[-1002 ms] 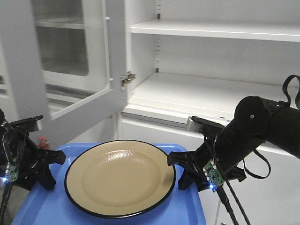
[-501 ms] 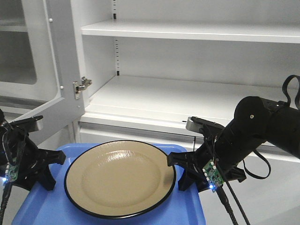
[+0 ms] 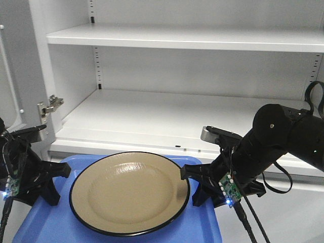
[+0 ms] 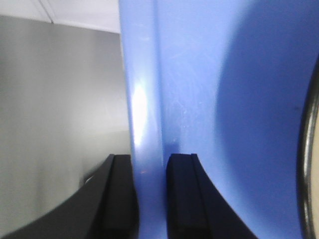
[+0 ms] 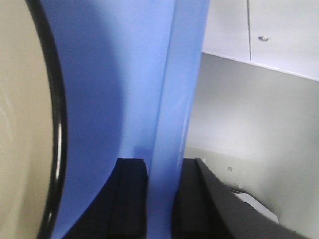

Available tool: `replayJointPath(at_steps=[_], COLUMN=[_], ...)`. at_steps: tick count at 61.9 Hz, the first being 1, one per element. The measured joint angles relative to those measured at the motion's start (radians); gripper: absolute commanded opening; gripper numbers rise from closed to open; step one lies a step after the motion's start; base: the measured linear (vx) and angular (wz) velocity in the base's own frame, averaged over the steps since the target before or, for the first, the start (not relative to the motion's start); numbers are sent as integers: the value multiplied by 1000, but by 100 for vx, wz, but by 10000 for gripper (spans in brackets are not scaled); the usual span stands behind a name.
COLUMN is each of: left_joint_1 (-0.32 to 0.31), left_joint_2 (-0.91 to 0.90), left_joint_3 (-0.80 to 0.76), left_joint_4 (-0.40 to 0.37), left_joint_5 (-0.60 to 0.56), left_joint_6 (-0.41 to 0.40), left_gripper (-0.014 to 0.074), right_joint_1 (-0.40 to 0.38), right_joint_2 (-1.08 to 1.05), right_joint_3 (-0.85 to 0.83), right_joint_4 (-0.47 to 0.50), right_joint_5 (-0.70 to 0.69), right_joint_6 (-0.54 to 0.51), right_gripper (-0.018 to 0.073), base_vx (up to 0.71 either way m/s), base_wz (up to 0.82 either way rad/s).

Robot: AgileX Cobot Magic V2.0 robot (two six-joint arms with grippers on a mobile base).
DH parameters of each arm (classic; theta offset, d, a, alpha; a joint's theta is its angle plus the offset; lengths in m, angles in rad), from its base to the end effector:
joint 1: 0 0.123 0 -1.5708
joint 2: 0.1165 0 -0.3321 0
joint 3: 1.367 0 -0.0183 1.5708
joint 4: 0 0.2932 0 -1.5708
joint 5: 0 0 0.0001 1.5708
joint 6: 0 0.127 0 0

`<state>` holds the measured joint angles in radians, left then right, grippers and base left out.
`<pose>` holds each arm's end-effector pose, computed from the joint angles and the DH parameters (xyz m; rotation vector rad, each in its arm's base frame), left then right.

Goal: Place disk in tray to left cabinet
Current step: 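Hold the tray with both grippers while the base drives to the cabinet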

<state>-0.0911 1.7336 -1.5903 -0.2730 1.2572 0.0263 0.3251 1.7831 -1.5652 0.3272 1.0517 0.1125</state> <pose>0.4131 -0.0705 0.3257 0.0953 2.8656 -0.4021 0.4143 0.1770 0.3055 -0.1464 2.7777 0.5509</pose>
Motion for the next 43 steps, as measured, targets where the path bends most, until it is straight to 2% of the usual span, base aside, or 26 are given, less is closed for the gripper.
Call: replayJointPath(at_steps=[43], left_joint_1=[0], left_joint_2=[0], left_joint_3=[0], left_joint_4=[0], left_joint_5=[0], left_joint_6=[0], left_gripper=[0], right_joint_1=[0], right_joint_2=[0], right_joint_3=[0], right_joint_4=[0], right_joint_5=[1], right_joint_6=[1], right_gripper=[-2], base_vx=[20], base_wz=[-14])
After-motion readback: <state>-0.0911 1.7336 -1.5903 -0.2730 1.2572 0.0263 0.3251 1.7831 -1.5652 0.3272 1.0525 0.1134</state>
